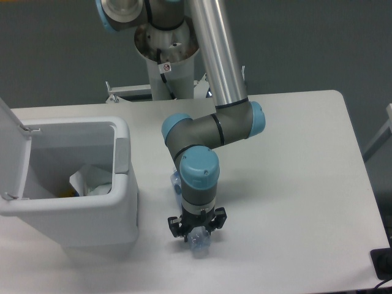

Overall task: Place the trash in the trash can
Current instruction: 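Close the gripper around the bottle's cap end, then lift the bottle and carry it over the white bin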

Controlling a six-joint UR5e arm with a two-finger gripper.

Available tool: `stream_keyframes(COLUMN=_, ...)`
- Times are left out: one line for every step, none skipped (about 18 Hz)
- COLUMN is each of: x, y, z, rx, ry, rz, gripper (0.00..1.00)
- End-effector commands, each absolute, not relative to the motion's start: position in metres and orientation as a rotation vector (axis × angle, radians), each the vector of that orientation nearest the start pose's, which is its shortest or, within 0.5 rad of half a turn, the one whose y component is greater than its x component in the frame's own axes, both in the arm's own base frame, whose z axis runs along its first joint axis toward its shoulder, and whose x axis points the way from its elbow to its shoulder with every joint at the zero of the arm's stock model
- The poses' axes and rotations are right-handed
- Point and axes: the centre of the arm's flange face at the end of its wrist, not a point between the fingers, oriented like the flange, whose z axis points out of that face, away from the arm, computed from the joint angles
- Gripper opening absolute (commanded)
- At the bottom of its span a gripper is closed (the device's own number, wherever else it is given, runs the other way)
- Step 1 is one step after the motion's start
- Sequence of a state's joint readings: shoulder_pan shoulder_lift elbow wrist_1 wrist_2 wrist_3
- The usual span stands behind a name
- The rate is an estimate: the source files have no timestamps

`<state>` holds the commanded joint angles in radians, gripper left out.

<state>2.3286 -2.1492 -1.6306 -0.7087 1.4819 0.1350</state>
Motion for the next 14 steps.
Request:
stream_keyframes(x=-0.358, y=0.581, z=0.219, rx=-2.753, ry=-0.874, rz=0.032, gripper=0.62)
stream_keyframes(x=-0.361, y=0.578, z=0.225, rx=-2.741, ry=-0.877, rz=0.038, gripper=0.62)
stream_keyframes(x=-0.364, y=0.578, z=0.230, rx=-2.734, ry=-0.878, rz=0.044, gripper=0.62)
stream_keyframes(x=-0.367, y=0.577, z=0.241, rx=-2.715, ry=-0.879, rz=0.052, gripper=0.62)
stream_keyframes(x=-0.371, y=0.573, z=0.246, rx=-2.704, ry=-0.886, rz=0.057, gripper=0.62)
stream_keyframes(x=-0.377, y=0.573, z=0.263, rx=-2.673, ry=-0.884, rz=0.068, gripper=0.62)
stream_keyframes(x=-0.383, y=0.574, z=0.279, rx=-2.643, ry=-0.881, rz=0.078, gripper=0.62)
stream_keyframes(x=-0.390, y=0.575, z=0.298, rx=-2.602, ry=-0.876, rz=0.076, gripper=0.62)
stream_keyframes(x=-0.407, y=0.574, z=0.327, rx=-2.520, ry=-0.878, rz=0.033, gripper=0.62)
stream_keyframes(x=-0.415, y=0.576, z=0.345, rx=-2.470, ry=-0.869, rz=-0.005, gripper=0.62)
stream_keyframes(x=-0.425, y=0.581, z=0.368, rx=-2.413, ry=-0.862, rz=-0.017, gripper=0.62)
stream_keyframes(x=-0.433, y=0.581, z=0.388, rx=-2.375, ry=-0.870, rz=-0.001, gripper=0.62)
stream_keyframes(x=-0.441, y=0.580, z=0.409, rx=-2.330, ry=-0.884, rz=0.012, gripper=0.62)
stream_keyframes(x=-0.447, y=0.581, z=0.429, rx=-2.274, ry=-0.890, rz=0.012, gripper=0.62)
